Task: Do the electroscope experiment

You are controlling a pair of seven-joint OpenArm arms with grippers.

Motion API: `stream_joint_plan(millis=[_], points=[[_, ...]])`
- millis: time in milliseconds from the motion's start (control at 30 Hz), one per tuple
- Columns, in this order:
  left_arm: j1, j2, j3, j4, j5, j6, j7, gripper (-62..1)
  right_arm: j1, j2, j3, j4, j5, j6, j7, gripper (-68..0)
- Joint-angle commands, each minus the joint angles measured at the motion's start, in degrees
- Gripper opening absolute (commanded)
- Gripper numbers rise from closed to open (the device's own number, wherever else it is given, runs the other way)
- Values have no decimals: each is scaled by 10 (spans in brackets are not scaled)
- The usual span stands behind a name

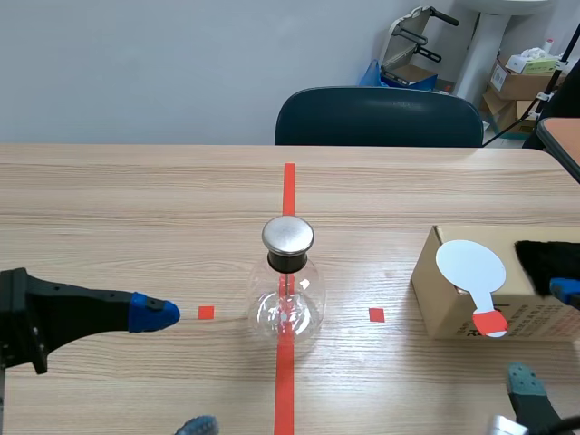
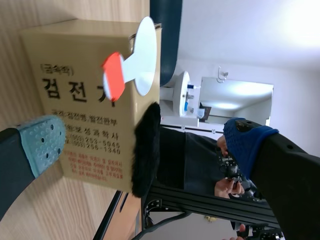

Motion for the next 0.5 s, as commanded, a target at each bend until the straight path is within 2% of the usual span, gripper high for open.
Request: stream_joint_plan(millis=[0, 233, 467], points=[[-2, 2, 4, 6, 11, 1, -11, -149, 14, 8, -1, 6, 3, -7, -8, 4], [-8, 2, 22, 6, 40, 1, -11, -149, 69, 8, -24, -31, -5, -6, -4, 4], [-8, 7, 22, 6, 41, 1, -11, -149, 118, 8, -48, -79, -5, -6, 11, 4]])
